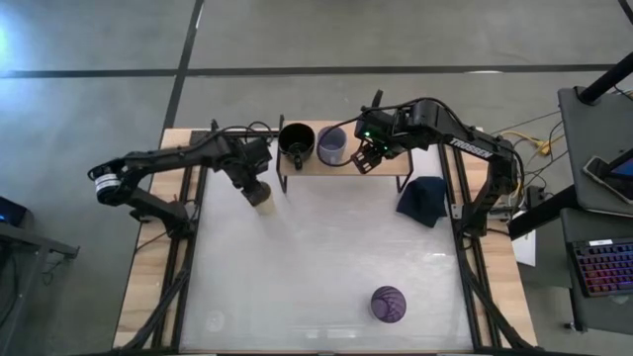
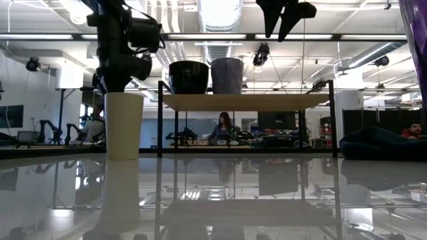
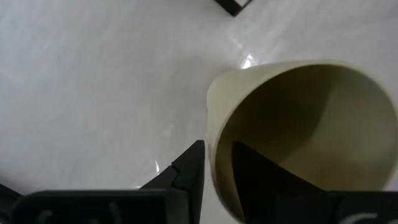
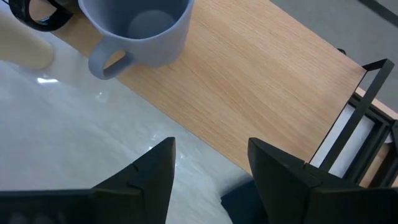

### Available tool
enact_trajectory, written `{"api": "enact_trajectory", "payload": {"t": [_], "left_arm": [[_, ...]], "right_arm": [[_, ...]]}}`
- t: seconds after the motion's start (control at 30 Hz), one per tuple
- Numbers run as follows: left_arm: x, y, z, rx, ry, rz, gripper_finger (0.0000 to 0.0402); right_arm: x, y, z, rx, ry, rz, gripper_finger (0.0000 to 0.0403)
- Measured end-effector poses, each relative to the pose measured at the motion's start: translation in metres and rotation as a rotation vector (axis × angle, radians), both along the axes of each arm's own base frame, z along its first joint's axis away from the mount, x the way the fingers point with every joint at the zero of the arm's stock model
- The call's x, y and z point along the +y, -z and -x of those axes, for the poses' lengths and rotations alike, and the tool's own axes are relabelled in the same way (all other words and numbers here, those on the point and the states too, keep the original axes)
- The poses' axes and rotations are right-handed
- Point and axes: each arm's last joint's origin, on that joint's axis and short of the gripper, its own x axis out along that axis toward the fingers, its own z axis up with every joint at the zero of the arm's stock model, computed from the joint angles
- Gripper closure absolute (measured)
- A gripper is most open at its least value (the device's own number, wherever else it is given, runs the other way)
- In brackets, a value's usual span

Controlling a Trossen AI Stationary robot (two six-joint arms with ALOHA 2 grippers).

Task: Stack small to large cups/mugs on shelf
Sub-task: Put the yellow cup on the shelf

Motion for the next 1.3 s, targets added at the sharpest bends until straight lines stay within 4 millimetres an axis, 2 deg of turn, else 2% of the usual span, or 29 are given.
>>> {"api": "enact_trajectory", "payload": {"t": [0.13,0.3,0.5,0.6,0.77,0.93,1.03,1.17,1.3], "left_arm": [[-0.001,0.000,0.000,-0.014,0.002,-0.009,0.0342],[-0.001,-0.002,-0.001,-0.025,0.005,-0.014,0.0393],[-0.001,-0.002,-0.001,-0.031,0.007,-0.017,0.0400],[-0.004,-0.013,0.001,-0.053,0.015,-0.020,0.0401],[-0.016,-0.050,0.012,-0.098,0.028,-0.028,0.0401],[-0.035,-0.103,0.024,-0.240,0.027,-0.045,0.0401],[-0.046,-0.136,0.024,-0.349,0.040,-0.058,0.0401],[-0.055,-0.179,0.012,-0.490,0.086,-0.094,0.0401],[-0.055,-0.209,-0.018,-0.553,0.160,-0.176,0.0401]], "right_arm": [[0.000,0.000,0.000,0.001,-0.003,0.001,0.0207],[0.000,0.000,0.000,0.002,-0.005,0.001,0.0207],[0.000,0.000,0.000,0.002,-0.006,0.001,0.0207],[0.000,0.000,0.000,0.002,-0.006,0.001,0.0207],[0.004,-0.001,0.001,-0.003,-0.018,0.002,0.0207],[0.019,-0.009,0.006,-0.041,-0.038,-0.001,0.0207],[0.032,-0.015,0.013,-0.075,-0.037,-0.004,0.0207],[0.050,-0.025,0.029,-0.136,0.017,0.060,0.0207],[0.065,-0.029,0.048,-0.200,0.095,0.115,0.0207]]}}
